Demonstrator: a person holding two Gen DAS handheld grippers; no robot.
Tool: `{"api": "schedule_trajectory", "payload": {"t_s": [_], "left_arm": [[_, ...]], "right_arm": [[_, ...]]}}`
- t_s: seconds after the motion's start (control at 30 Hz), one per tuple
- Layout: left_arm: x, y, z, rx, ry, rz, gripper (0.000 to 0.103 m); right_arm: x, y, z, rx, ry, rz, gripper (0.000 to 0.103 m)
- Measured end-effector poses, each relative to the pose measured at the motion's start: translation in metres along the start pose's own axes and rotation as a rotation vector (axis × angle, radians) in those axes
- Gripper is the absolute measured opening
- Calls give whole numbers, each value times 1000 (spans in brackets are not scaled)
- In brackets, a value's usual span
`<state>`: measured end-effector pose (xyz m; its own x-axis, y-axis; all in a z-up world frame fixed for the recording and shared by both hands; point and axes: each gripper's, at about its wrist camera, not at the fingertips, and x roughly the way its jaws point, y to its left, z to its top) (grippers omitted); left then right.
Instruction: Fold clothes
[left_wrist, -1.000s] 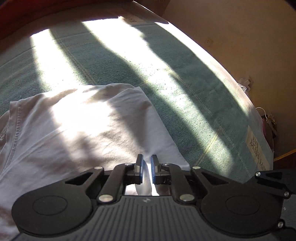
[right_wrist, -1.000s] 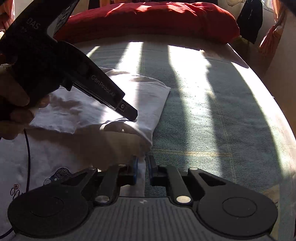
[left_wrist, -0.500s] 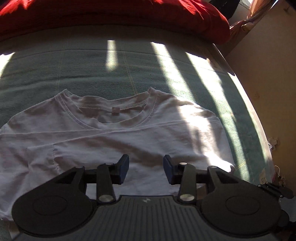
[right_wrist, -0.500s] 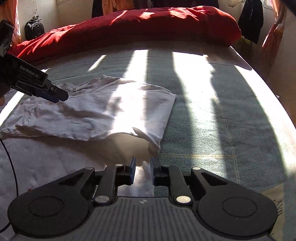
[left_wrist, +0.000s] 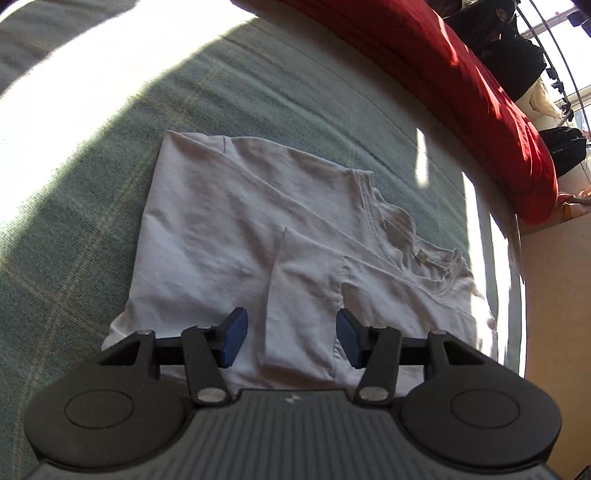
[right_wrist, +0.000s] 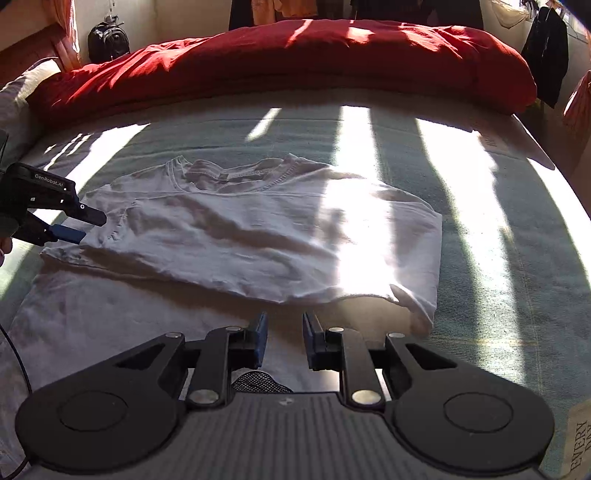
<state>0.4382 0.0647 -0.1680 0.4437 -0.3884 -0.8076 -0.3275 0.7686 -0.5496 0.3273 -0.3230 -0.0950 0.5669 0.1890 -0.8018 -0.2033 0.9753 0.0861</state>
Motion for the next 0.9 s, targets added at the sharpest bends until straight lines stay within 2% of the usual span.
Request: {"api": "schedule_trajectory", "payload": {"t_s": [0.07, 0.3, 0.5, 0.6, 0.7, 0.73, 0.8, 0.83, 0.9], "left_arm": [[4, 4, 7, -22, 5, -37, 60], [26, -4, 38, -27, 51, -131, 64], [21, 5, 17, 14, 155, -187, 65], [23, 7, 19, 22, 152, -204, 65], [32, -5, 35, 67, 120, -189, 63], [35, -10, 38, 84, 124, -165, 60], [34, -25, 38, 182, 130, -69, 30], [31, -32, 36, 236, 127, -26, 9], [17, -40, 35, 286, 93, -11, 0]], "right_arm": [[-1, 1, 0, 7, 1, -1, 24], [3, 1, 1, 50, 10, -12, 25], [4, 6, 4, 48, 6, -11, 28], [5, 4, 5, 58, 10, -9, 28], [8, 5, 5, 54, 16, -11, 28], [8, 6, 6, 50, 16, -11, 28], [7, 8, 6, 44, 16, -10, 28], [7, 9, 6, 43, 14, -10, 28], [6, 9, 5, 44, 16, -9, 30]]}}
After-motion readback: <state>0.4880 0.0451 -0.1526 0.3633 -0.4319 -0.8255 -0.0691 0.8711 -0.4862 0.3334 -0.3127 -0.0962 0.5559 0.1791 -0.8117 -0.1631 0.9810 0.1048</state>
